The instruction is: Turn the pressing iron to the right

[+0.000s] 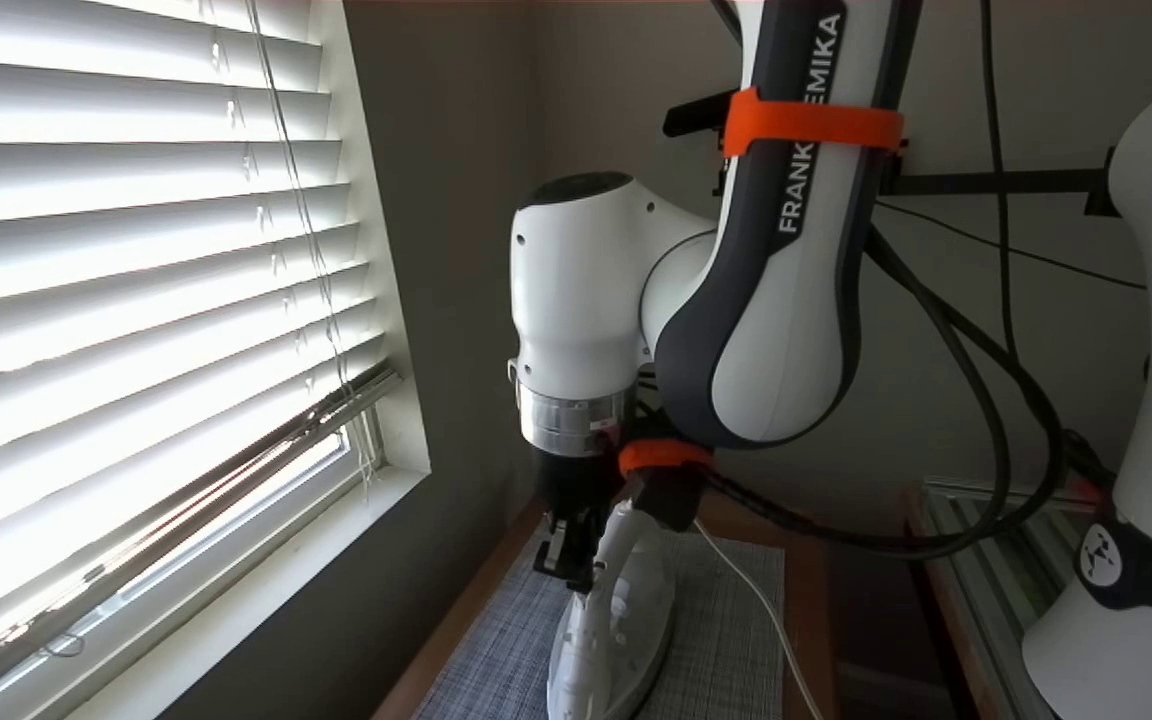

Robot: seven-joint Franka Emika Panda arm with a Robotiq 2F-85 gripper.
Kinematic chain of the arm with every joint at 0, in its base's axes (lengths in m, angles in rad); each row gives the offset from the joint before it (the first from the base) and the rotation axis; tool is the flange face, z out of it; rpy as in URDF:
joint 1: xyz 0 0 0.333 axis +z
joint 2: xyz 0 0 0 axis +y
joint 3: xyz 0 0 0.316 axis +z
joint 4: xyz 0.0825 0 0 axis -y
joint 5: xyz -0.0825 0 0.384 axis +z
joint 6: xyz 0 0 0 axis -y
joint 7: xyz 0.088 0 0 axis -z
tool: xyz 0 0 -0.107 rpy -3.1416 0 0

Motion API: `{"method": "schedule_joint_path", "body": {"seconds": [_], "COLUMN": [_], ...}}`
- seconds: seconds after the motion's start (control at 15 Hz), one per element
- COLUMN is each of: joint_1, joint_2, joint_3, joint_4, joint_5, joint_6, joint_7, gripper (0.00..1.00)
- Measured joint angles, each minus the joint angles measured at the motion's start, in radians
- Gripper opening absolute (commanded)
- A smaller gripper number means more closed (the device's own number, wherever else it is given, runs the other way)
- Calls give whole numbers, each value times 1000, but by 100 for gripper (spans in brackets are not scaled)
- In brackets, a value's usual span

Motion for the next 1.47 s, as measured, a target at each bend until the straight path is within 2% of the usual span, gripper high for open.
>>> {"method": "schedule_joint_path", "body": {"seconds": [0.53,0.6,0.73,1.33,1.47], "joint_1": [89,98,111,124,124], "joint_2": [-27,-33,-49,-133,-158], "joint_3": [-106,-116,-125,-87,-73], "joint_4": [0,0,0,0,0], "joint_5": [-95,-109,-127,-119,-111], "joint_6": [-29,-31,-41,-126,-161], "joint_7": [91,105,127,136,136], "gripper": [0,26,33,96,100]}}
